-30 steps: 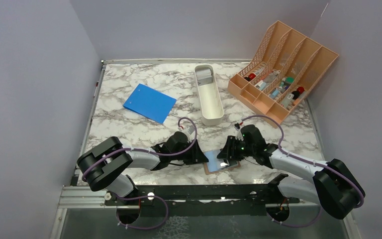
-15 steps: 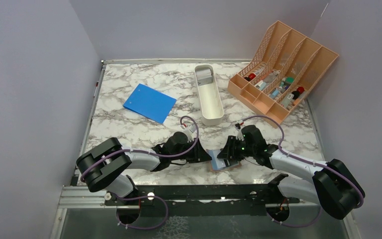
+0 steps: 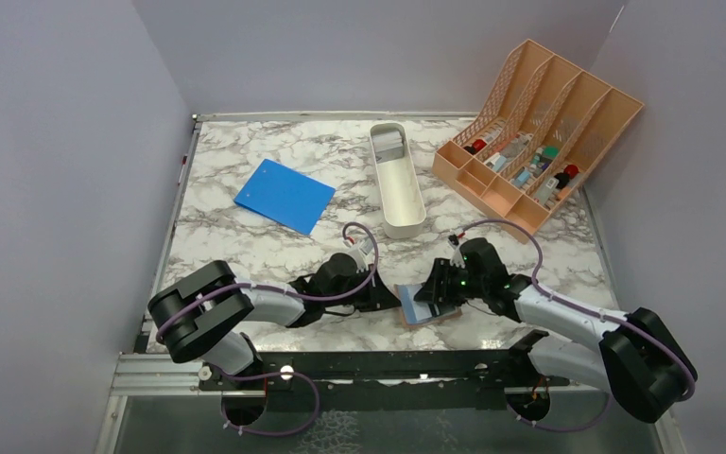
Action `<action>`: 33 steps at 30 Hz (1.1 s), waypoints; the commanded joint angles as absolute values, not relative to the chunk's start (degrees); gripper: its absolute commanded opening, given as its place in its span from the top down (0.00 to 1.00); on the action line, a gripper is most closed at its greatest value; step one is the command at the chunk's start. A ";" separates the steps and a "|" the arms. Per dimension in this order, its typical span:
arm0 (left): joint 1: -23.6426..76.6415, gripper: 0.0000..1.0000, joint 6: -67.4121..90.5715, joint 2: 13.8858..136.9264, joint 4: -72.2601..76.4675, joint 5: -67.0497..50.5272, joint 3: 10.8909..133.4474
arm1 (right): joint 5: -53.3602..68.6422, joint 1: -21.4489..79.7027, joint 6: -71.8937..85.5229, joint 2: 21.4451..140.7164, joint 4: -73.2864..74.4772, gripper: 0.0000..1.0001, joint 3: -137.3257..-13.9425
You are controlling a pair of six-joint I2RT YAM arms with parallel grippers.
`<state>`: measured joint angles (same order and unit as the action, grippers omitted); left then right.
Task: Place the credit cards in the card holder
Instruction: Insert the credit card into the card holder.
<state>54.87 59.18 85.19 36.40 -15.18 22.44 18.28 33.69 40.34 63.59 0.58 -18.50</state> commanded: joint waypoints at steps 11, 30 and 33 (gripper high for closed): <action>55.28 1.00 59.42 86.92 39.30 -12.98 21.53 | 10.56 33.66 36.83 59.90 12.20 0.38 -21.85; 55.28 1.00 59.07 87.30 39.27 -13.76 22.22 | 13.33 33.66 36.98 60.41 9.76 0.46 -21.31; 55.34 1.00 59.06 87.29 39.24 -13.89 22.24 | 15.23 33.66 37.38 61.08 7.39 0.46 -20.62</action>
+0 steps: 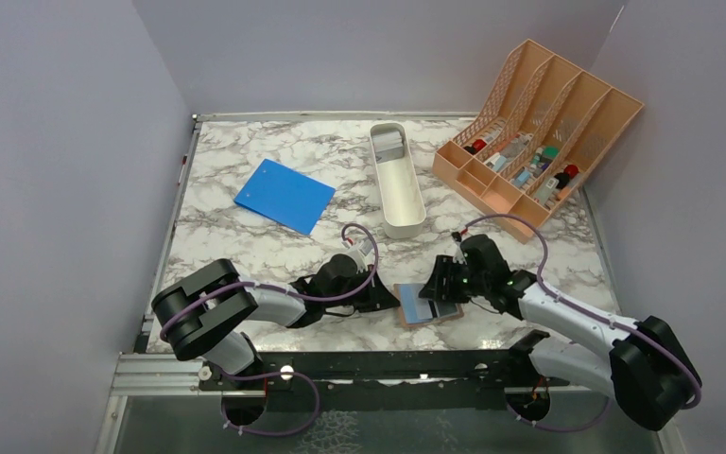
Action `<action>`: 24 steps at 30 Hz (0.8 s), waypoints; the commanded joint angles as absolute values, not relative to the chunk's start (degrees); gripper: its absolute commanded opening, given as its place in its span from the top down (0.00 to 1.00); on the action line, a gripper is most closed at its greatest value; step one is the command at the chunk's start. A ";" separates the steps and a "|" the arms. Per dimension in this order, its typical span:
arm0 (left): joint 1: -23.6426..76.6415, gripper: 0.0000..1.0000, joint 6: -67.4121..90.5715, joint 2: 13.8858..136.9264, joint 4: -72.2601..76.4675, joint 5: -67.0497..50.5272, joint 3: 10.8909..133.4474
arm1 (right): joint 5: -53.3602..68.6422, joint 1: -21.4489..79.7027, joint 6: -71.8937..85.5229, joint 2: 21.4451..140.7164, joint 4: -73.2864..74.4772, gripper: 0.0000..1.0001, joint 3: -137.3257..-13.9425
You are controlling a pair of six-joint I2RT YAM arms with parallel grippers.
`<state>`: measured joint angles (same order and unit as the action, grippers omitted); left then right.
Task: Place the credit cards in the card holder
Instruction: Insert the credit card into the card holder.
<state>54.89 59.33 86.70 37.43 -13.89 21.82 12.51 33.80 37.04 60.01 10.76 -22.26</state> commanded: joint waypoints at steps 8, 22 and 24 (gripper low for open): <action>55.28 0.98 58.91 87.95 39.26 -14.14 22.76 | 20.66 33.66 39.65 63.84 0.41 0.46 -18.30; 55.29 0.80 58.64 88.29 39.34 -14.63 23.36 | 24.18 33.66 42.25 62.82 -5.89 0.49 -15.37; 55.28 0.78 58.54 88.25 39.29 -14.72 23.53 | 24.38 33.66 42.48 62.48 -6.44 0.50 -15.01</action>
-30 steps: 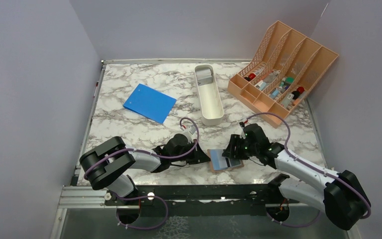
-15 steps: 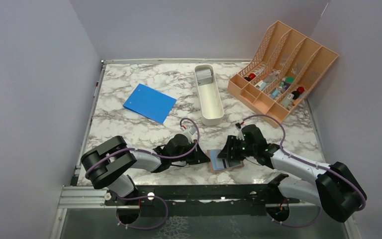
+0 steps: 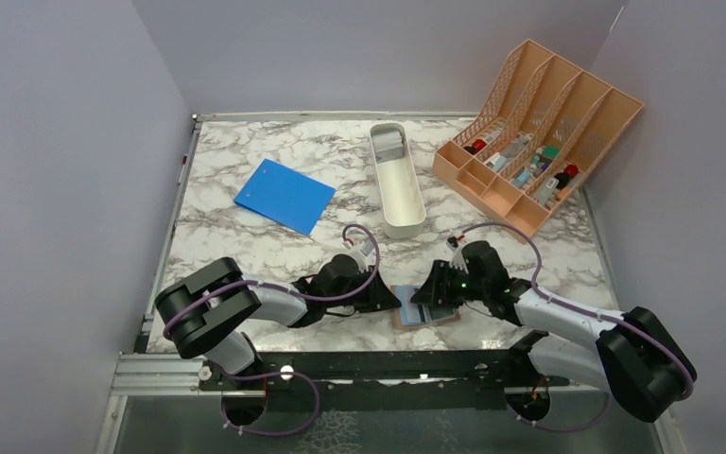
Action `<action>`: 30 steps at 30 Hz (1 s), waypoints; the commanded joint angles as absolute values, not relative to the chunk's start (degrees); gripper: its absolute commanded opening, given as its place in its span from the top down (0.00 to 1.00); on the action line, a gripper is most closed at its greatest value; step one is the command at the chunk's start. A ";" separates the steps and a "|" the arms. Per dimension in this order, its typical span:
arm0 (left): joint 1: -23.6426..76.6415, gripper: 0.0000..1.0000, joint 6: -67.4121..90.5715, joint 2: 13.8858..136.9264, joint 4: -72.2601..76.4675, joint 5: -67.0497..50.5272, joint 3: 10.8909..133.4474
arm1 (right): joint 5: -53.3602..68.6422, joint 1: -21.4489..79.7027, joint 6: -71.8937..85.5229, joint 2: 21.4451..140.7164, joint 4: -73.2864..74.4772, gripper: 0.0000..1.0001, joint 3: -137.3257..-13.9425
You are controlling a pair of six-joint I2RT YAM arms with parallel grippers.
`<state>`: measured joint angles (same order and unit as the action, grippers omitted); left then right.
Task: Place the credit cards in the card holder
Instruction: Insert the credit card into the card holder.
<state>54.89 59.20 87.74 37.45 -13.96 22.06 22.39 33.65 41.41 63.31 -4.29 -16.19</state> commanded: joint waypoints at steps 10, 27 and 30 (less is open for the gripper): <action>55.38 0.89 58.79 86.98 39.30 -14.76 22.63 | 26.37 33.66 44.52 61.51 -11.19 0.62 -12.85; 55.29 1.00 59.98 73.51 28.45 -12.65 17.77 | 25.09 33.67 41.88 57.12 -0.65 0.74 -17.24; 55.28 1.00 58.25 72.36 19.76 -11.65 20.48 | 23.00 33.75 40.63 56.55 1.77 0.74 -18.27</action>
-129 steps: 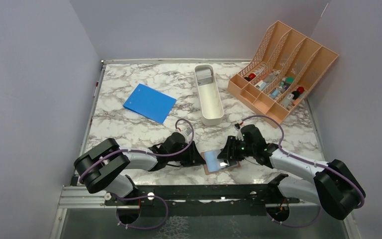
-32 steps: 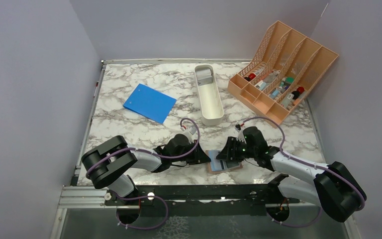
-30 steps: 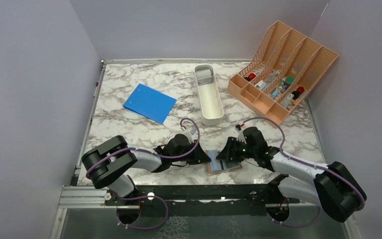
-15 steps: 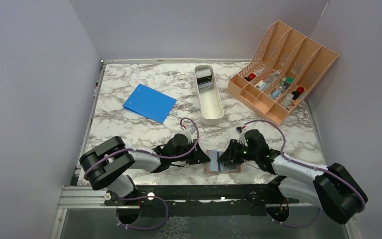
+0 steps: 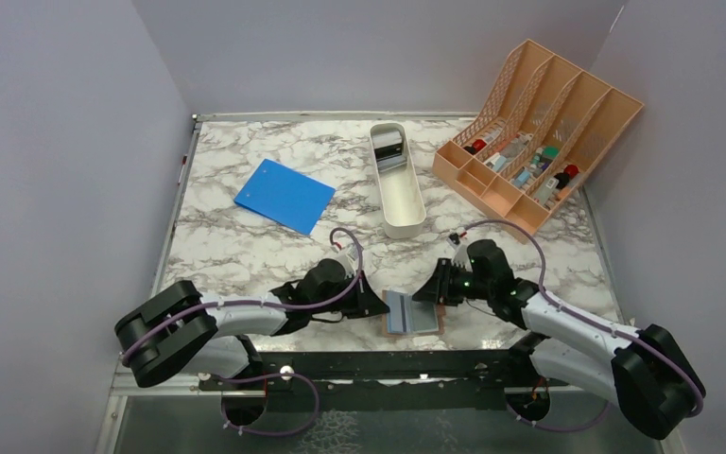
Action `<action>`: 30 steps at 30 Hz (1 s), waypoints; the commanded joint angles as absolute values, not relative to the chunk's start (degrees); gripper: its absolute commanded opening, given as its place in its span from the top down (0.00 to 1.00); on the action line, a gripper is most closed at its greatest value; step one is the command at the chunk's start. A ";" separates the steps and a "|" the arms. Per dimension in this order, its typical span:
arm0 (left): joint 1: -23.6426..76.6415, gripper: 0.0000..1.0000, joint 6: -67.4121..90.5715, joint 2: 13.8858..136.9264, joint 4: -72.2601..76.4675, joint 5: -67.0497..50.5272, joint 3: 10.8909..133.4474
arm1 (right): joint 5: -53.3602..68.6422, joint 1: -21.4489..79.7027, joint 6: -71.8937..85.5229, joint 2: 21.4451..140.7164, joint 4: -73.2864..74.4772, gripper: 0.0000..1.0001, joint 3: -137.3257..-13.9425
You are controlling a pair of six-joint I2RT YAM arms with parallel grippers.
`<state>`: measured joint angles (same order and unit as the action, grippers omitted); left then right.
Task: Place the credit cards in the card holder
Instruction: Insert the credit card into the card holder, then turn over the card slot in the card holder.
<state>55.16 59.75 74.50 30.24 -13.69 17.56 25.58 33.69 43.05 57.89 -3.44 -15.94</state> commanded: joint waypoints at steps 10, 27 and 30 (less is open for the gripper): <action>55.12 1.00 55.97 68.71 12.44 -13.13 24.50 | 23.51 35.20 41.40 63.17 -5.98 0.75 -16.00; 55.11 1.00 57.96 73.02 22.78 -17.91 23.88 | 22.94 37.78 42.87 67.67 -12.47 0.75 -12.49; 55.11 1.00 58.00 73.57 22.76 -17.55 23.97 | 22.94 37.79 42.98 67.68 -12.82 0.75 -12.15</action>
